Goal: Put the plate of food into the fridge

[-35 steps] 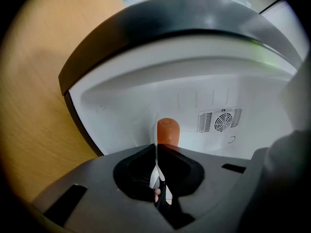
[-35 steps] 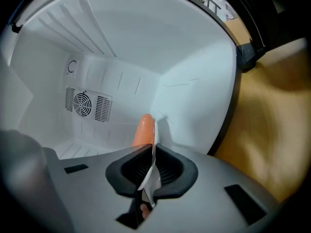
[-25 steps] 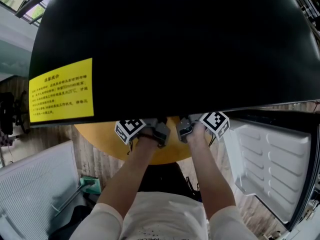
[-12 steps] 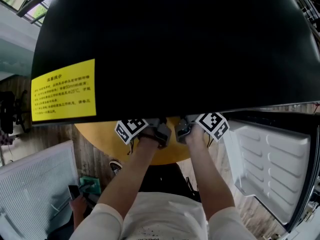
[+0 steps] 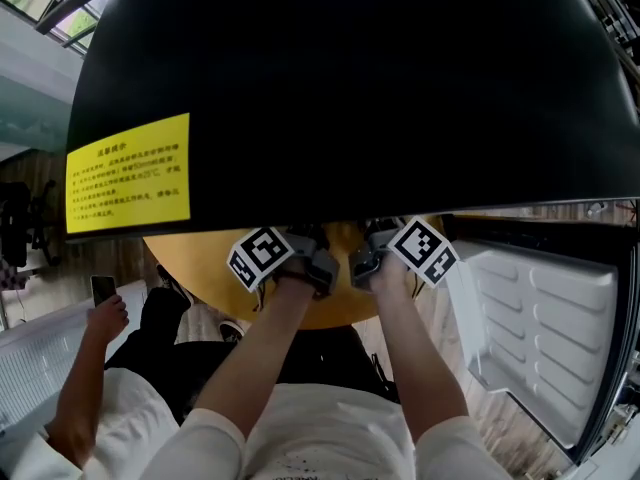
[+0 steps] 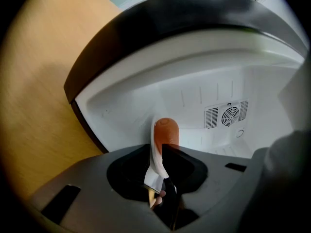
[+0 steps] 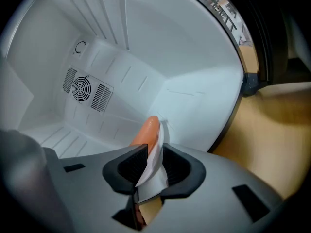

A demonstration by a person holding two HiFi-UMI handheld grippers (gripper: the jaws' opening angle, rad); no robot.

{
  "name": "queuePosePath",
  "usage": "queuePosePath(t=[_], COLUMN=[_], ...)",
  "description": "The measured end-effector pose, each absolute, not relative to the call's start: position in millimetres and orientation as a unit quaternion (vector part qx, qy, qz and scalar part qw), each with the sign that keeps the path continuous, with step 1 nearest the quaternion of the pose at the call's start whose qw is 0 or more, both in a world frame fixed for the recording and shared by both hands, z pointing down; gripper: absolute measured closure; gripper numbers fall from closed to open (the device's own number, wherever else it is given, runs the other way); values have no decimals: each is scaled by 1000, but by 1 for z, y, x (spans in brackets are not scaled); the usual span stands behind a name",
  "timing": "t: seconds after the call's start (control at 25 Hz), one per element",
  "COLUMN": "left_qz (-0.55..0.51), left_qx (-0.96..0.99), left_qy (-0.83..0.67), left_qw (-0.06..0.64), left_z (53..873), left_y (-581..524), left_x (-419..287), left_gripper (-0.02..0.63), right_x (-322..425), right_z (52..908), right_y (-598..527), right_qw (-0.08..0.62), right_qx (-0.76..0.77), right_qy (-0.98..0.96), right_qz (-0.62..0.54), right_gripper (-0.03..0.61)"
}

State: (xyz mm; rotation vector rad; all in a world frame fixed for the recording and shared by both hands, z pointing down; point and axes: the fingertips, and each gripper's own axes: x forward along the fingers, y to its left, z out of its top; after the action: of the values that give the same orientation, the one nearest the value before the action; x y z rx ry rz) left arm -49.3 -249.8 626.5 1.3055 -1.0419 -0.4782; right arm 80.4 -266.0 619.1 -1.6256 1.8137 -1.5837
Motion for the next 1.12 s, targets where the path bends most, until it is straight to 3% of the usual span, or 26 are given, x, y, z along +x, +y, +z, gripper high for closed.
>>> queuePosePath(t=[0.72,1.12], left_qz=[-213,-184], left_qx=[591,656], left_qy=[-458,-431], left_qw=[629,592], left_z=[604,559], left_y=[-218,-175], left_x=[-61,-48], left_gripper=[528,572], right_x=[75,60], right_z=[606,563], right_y=[-225,-180], right_qw=[108,108], right_qx=[-546,-512], right_qy=[627,666], right_qz=[-546,-532], right_gripper=[486,488])
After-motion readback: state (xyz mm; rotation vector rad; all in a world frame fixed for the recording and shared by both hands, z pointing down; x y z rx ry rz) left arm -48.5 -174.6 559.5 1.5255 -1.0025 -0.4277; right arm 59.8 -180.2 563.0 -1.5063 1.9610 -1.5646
